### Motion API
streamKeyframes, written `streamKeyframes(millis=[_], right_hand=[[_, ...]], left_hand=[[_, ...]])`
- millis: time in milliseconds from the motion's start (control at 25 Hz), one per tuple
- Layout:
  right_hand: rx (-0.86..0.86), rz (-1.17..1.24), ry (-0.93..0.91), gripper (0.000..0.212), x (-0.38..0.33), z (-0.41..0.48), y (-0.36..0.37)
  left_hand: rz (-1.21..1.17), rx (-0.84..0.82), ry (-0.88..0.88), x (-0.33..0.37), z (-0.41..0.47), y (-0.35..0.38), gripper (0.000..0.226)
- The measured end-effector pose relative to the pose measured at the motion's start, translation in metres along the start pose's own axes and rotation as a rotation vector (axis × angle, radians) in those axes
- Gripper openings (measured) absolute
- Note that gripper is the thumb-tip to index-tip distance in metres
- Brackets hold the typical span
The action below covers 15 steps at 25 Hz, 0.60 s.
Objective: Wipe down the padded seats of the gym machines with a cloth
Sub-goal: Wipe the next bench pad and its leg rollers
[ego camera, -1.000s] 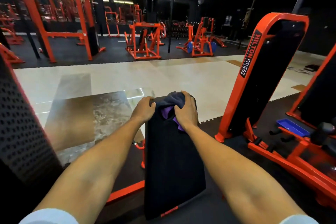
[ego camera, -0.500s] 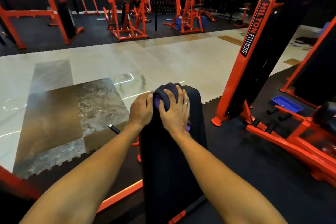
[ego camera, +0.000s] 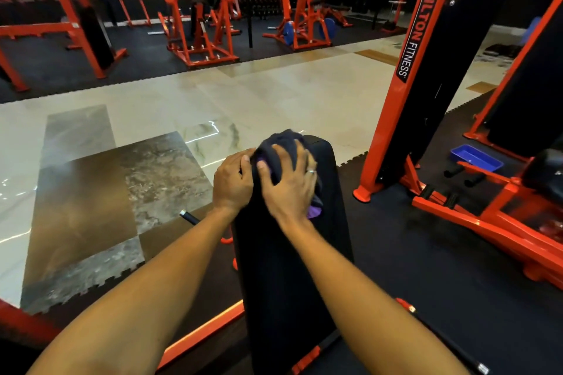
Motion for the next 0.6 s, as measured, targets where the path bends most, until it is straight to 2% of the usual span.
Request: streamKeyframes(millis=[120, 160, 240, 360, 440, 480, 600], right_hand=[[-0.033, -0.055, -0.250, 0.047, 0.005, -0.002, 0.003], [-0.037, -0.087, -0.281, 0.046, 0.015, 0.009, 0.001], [-0.019, -0.122, -0.180, 0.047, 0.039, 0.030, -0.004], [0.067, 0.069, 0.198, 0.043, 0.060, 0.047, -0.006], [0.129, 0.154, 0.329, 0.043, 0.044, 0.042, 0.001], [0.154, 0.160, 0.314, 0.045, 0.032, 0.033, 0.005], [0.127, 0.156, 0.065, 0.050, 0.010, -0.025, 0.017]], left_hand=[[0.012, 0.014, -0.012, 0.004, -0.004, 0.002, 0.040], [-0.001, 0.014, 0.006, 0.004, -0.004, 0.001, 0.040], [-0.038, 0.007, 0.036, 0.001, -0.004, 0.000, 0.041], [-0.073, 0.000, 0.042, -0.001, -0.004, 0.002, 0.041], [-0.072, 0.016, 0.060, 0.000, -0.003, 0.002, 0.041], [-0.066, 0.025, 0.074, 0.000, -0.003, 0.002, 0.041], [-0.045, 0.041, 0.078, 0.000, -0.001, 0.003, 0.042]])
Point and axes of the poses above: each hand's wrist, its own z-axis towards the middle knuckle, its own y-axis out of the palm, x = y × z, the point moved 4 cm from there along z, towards the middle knuckle, and after that the axes turned 1 degree about z, right-handed, at the moved point
